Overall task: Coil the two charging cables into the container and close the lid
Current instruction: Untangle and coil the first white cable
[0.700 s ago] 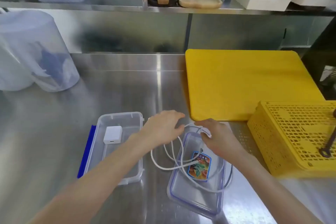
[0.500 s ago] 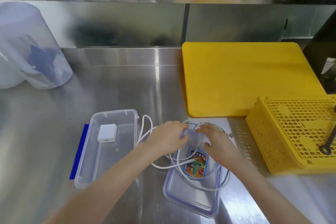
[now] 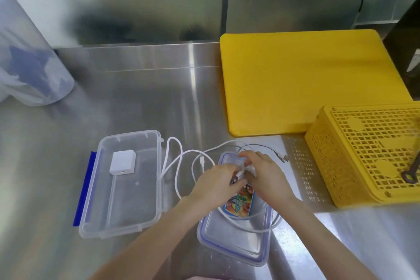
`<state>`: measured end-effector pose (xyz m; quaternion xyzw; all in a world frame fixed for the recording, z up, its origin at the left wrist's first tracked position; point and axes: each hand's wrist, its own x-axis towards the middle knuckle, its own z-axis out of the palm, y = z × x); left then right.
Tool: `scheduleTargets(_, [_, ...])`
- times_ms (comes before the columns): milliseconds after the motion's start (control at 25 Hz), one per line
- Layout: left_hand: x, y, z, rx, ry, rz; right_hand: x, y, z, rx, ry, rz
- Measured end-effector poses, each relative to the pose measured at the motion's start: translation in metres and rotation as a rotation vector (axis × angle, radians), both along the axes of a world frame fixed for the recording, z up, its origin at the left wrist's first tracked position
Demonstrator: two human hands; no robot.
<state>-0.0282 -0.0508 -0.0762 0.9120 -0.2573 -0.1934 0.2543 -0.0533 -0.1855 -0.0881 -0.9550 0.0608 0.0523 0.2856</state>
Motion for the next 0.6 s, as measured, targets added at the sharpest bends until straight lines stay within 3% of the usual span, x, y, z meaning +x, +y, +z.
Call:
scheduleTargets(200, [0.003,0.007,0.005,-0.085,-0.034,0.11,-0.001,0.004,0.018,0.023,-0.101,0.066])
scheduleTargets(440, [0.0,0.026,0.029,0.024,-0.142,0.08,-0.002,0.022,0.04,0.006,-0.178,0.214])
scheduleTargets(600, [-0.004,0.041,0.051,-0.241,-0.06,0.184,-0.002,0.028,0.056,0.105,-0.237,0.203])
